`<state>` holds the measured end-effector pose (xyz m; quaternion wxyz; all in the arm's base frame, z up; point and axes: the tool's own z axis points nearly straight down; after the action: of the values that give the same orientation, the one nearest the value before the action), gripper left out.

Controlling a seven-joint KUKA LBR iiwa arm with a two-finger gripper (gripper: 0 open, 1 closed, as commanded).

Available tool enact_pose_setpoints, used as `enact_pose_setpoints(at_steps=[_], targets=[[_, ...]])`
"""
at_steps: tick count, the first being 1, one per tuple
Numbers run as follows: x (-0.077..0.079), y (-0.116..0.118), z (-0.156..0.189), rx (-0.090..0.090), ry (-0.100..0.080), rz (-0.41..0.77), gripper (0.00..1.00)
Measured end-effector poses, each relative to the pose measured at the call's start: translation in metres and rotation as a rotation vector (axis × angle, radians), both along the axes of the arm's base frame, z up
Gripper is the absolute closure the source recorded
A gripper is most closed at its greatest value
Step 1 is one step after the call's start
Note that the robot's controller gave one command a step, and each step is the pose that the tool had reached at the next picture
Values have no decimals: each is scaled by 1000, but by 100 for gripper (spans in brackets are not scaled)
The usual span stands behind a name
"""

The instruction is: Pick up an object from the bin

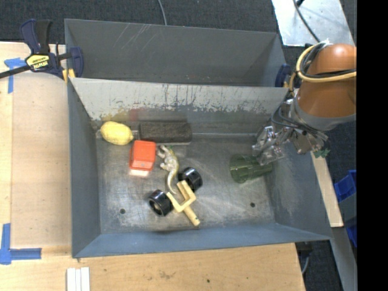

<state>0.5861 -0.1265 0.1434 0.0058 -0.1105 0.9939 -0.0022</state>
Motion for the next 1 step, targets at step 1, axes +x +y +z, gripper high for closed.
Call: enact_pose_setpoints(at_steps=[1], targets=[[-10, 4, 43, 3, 12, 8, 100]])
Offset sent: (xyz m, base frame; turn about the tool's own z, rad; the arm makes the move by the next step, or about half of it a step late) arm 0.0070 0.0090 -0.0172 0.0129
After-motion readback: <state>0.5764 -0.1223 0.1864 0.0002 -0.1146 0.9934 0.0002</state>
